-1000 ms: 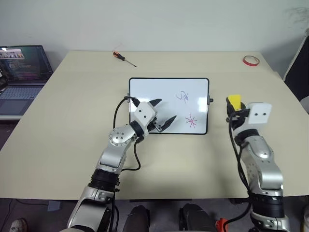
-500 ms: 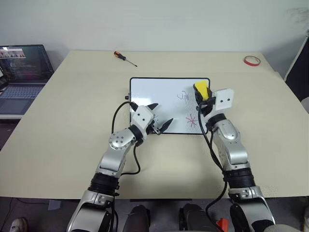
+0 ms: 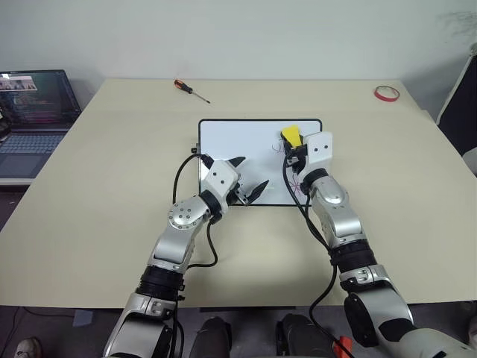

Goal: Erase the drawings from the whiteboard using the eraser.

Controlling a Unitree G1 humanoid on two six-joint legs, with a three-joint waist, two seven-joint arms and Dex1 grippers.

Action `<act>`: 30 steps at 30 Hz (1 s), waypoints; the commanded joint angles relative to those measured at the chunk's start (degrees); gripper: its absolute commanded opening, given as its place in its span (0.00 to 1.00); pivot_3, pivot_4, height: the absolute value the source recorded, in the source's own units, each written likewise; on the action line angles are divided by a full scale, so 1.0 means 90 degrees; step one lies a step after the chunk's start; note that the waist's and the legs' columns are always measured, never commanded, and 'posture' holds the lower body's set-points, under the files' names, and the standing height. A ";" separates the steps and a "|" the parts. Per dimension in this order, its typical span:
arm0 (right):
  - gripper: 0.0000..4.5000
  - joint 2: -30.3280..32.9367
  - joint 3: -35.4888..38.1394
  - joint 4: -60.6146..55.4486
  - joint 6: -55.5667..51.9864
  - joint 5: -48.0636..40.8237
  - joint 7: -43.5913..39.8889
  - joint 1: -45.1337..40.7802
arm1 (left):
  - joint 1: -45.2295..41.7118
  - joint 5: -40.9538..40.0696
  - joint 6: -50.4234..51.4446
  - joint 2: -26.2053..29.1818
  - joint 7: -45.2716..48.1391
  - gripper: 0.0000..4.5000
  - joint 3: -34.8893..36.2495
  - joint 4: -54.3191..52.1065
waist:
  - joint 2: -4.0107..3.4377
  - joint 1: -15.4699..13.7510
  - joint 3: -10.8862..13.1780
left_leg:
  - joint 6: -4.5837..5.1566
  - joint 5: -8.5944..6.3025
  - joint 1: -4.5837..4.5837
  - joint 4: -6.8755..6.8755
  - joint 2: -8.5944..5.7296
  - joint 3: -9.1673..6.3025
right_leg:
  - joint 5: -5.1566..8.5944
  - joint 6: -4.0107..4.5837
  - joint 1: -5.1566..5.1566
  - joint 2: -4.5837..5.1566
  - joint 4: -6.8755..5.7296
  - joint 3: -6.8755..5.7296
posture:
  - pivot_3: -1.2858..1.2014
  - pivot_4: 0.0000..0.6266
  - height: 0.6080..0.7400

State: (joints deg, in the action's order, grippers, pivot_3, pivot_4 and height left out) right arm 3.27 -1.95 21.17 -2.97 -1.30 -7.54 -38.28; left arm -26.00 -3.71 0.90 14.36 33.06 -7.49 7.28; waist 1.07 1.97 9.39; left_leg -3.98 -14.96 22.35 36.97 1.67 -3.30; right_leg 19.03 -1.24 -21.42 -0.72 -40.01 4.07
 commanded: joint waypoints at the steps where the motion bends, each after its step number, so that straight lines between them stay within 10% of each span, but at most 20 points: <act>1: 0.28 -0.0079 -0.0430 -0.0527 -0.0394 0.0099 -0.0344 0.0228 | -0.0167 -0.0046 -0.0019 -0.0050 -0.0056 1.00 0.0020 -0.0290 | 0.0000 0.0004 0.0000 | 0.0000 0.0000 0.0000 0.0001 0.0000 -0.0001 | 0.0000 0.0000 0.0000 0.0000 -0.0001 0.0000 | 0.52 0.24 1.00; 9: 0.28 -0.0033 -0.0854 -0.1159 -0.0520 0.0051 -0.0964 0.0661 | -0.0222 -0.0049 -0.0084 -0.0071 -0.0042 1.00 0.0052 -0.0168 | 0.0000 0.0024 0.0000 | 0.0000 0.0000 0.0008 0.0001 -0.0002 -0.0004 | 0.0000 0.0000 -0.0005 -0.0001 0.0002 -0.0003 | 0.52 0.24 1.00; 20: 0.28 0.0366 -0.0065 -0.0752 -0.0643 0.0765 0.0742 0.0340 | -0.0206 -0.0053 -0.0129 -0.0135 -0.0013 1.00 0.0006 -0.0155 | 0.0000 -0.0030 0.0000 | -0.0001 0.0001 0.0010 0.0003 -0.0005 -0.0012 | 0.0000 0.0000 -0.0001 -0.0001 0.0004 -0.0008 | 0.52 0.24 1.00; 30: 0.28 0.0197 -0.0705 -0.1192 -0.0737 0.0478 -0.0502 0.0801 | 0.0368 -0.0280 0.0102 0.0132 0.0387 1.00 -0.0018 -0.0855 | 0.0000 0.0090 0.0000 | 0.0000 0.0000 0.0001 -0.0003 0.0000 0.0003 | 0.0000 0.0000 -0.0002 -0.0001 0.0003 -0.0002 | 0.52 0.24 1.00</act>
State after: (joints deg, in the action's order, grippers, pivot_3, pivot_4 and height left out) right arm 5.25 -6.83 11.49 -8.46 3.53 -9.63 -31.56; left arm -23.37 -4.97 1.74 14.72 35.81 -7.89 3.25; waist 1.07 2.78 9.39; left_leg -3.98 -14.96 22.35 36.94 1.68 -3.29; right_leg 19.02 -1.24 -21.44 -0.73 -39.99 4.05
